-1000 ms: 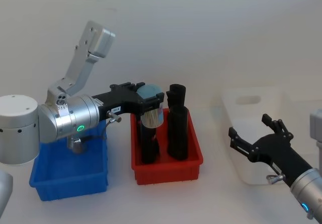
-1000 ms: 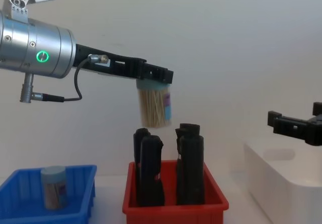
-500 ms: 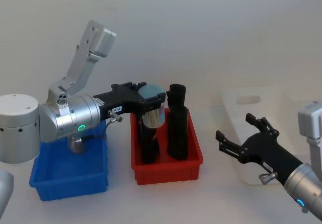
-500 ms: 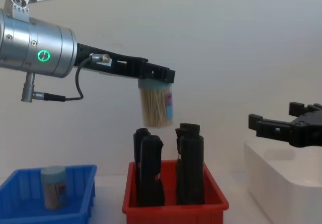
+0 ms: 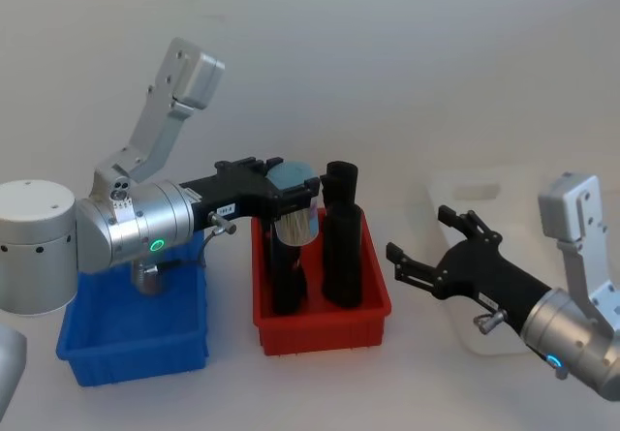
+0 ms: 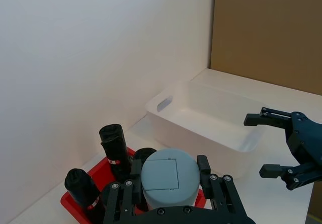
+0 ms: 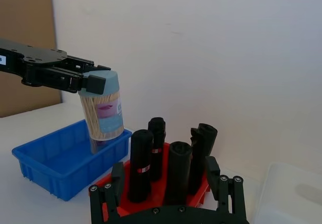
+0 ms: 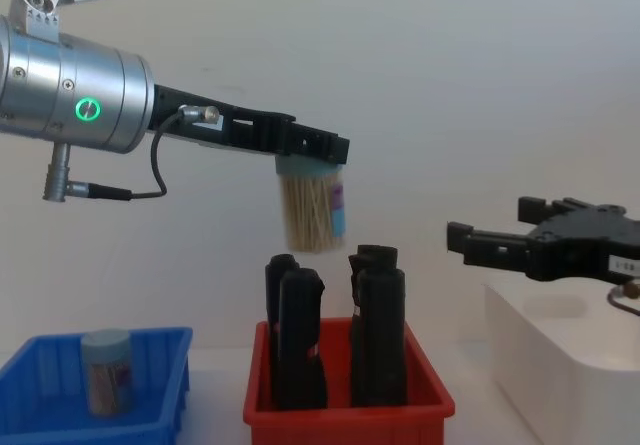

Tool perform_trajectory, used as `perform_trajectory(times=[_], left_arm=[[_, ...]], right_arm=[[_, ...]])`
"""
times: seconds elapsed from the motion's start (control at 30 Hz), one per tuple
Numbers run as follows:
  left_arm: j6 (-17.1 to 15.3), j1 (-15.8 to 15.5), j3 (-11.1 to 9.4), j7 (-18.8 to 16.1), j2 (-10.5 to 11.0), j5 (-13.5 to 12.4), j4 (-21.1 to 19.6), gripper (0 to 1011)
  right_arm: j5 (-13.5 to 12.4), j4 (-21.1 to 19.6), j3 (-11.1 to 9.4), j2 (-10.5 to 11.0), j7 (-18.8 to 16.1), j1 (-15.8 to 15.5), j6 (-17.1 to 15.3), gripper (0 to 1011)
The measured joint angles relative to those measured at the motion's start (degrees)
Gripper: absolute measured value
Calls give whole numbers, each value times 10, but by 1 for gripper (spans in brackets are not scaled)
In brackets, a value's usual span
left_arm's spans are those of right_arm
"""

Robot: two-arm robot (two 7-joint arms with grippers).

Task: Pick the cotton swabs from the blue box and place them into the white box.

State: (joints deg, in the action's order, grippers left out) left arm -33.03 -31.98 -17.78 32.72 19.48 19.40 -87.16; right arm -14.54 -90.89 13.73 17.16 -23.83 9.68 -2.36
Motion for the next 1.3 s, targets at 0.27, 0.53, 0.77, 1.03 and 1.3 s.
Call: perform_trajectory(times=[0.27, 0.53, 0.77, 1.03, 1.3], left_arm=[[0, 0, 0, 0, 0, 0, 0, 661], [0, 0, 0, 1, 0, 0, 0, 661], [0, 0, 0, 0, 0, 0, 0, 661], [0, 0, 0, 0, 0, 0, 0, 661], [0, 0, 0, 0, 0, 0, 0, 661]], right_arm=[[0, 46, 5, -17, -46, 42, 4, 1002], [0, 91, 12, -34, -83, 80, 10, 1002], [5, 134, 19, -49, -111, 114, 15, 1001], [11, 187, 27, -67, -140, 153, 23, 1002], [16, 238, 36, -84, -168, 187, 32, 1001]])
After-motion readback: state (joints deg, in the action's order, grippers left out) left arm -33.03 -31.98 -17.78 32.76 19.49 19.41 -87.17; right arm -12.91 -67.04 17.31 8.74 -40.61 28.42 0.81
